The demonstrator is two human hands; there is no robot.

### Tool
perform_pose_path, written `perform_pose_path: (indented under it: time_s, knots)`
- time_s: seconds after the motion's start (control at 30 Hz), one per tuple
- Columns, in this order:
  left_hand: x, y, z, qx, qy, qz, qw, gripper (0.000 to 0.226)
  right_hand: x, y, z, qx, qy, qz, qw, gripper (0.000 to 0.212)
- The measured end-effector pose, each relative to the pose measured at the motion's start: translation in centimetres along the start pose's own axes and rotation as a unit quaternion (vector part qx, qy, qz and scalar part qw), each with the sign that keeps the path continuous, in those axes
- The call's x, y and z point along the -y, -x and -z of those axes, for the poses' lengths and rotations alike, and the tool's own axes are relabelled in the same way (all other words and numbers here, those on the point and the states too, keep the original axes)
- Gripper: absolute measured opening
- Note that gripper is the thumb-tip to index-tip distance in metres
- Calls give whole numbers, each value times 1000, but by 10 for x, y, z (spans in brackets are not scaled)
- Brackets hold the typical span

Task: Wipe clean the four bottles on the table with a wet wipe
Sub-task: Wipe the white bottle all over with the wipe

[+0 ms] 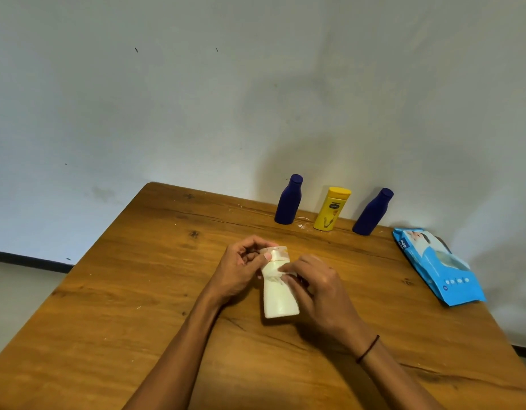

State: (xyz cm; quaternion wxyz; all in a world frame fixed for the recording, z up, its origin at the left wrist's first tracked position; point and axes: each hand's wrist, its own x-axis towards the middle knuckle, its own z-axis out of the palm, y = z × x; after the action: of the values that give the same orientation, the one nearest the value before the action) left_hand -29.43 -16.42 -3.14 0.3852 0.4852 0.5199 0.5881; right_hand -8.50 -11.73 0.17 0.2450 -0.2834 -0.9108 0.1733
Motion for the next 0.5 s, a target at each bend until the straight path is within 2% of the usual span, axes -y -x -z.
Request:
perform_pose_path:
  time_s: [0.17, 0.33, 0.5]
  knots:
    - [1, 0, 0, 11, 14, -7, 1000, 19, 6, -29, -4, -62, -33, -28, 997, 26]
    - [0, 0, 0, -15, 33, -19, 999, 23, 9, -30, -11, -139, -109, -91, 980, 18]
    - [4, -3, 3, -73, 76, -9, 994, 18, 13, -4, -12, -99, -142, -76, 982, 16]
